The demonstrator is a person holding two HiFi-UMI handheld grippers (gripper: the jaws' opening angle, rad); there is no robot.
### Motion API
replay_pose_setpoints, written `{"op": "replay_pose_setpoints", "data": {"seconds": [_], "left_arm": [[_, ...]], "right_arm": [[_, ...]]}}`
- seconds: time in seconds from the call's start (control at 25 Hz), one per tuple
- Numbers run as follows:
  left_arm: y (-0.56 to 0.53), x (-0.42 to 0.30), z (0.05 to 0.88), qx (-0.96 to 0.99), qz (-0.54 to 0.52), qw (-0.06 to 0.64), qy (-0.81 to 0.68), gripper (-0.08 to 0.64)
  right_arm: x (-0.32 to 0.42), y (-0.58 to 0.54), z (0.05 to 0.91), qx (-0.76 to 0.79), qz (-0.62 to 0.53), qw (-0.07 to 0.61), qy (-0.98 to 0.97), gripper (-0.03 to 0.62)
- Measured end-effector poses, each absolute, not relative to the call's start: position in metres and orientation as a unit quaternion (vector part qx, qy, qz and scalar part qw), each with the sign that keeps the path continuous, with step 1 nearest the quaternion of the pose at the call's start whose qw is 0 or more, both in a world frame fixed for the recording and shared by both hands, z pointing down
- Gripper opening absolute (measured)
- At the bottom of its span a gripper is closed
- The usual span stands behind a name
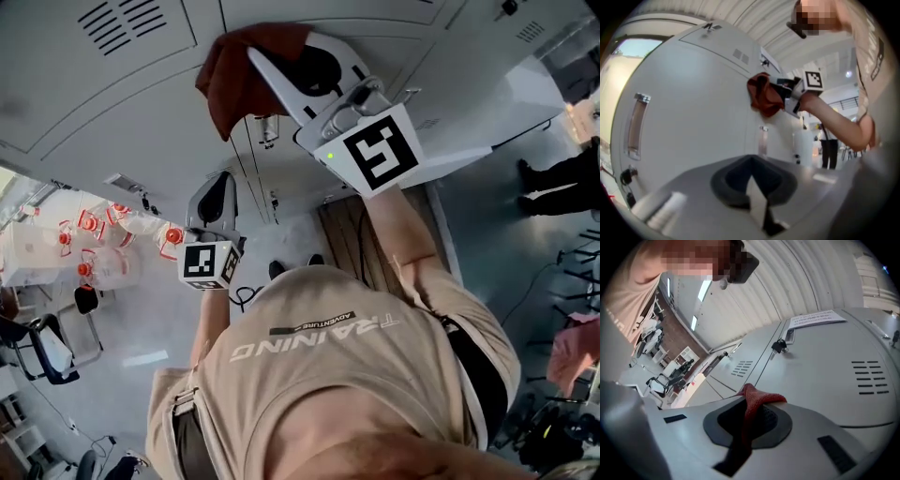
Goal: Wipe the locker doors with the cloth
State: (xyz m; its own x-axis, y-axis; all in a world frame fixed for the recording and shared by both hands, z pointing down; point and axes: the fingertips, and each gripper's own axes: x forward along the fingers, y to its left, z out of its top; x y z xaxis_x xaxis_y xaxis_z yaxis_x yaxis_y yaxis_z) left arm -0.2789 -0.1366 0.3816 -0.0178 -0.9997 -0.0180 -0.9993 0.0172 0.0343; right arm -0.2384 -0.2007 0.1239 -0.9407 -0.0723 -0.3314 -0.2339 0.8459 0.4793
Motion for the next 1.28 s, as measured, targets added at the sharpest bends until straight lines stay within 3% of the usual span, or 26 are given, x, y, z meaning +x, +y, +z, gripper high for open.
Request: {"op": "replay_pose_setpoints", "data": {"seconds": [0.16, 0.92, 1.12, 1.28], "left_arm": [[-0.132, -0.268, 0.39, 0.7, -0.027, 0.022, -0.713, 0.005], [-0.128, -0.254, 0.379, 0.688, -0.012, 0.003, -0.725, 0.005], [-0.128, -0.254, 0.383, 0.687, -0.008, 0.009, -0.726, 0.005], [-0.129, -0.258, 0.385, 0.684, -0.009, 0.008, -0.729, 0.005]], "right_arm": [[-0.239, -0.21, 0.157, -0.085, 0.241, 0.109, 0.961, 0.028], [-0.231, -0.225, 0.301, -0.039, 0.088, 0.051, 0.994, 0.028], [-0.234, -0.229, 0.358, -0.036, 0.069, -0.011, 0.997, 0.028], [-0.233, -0.231, 0.383, -0.026, 0.025, -0.002, 0.999, 0.028]]}}
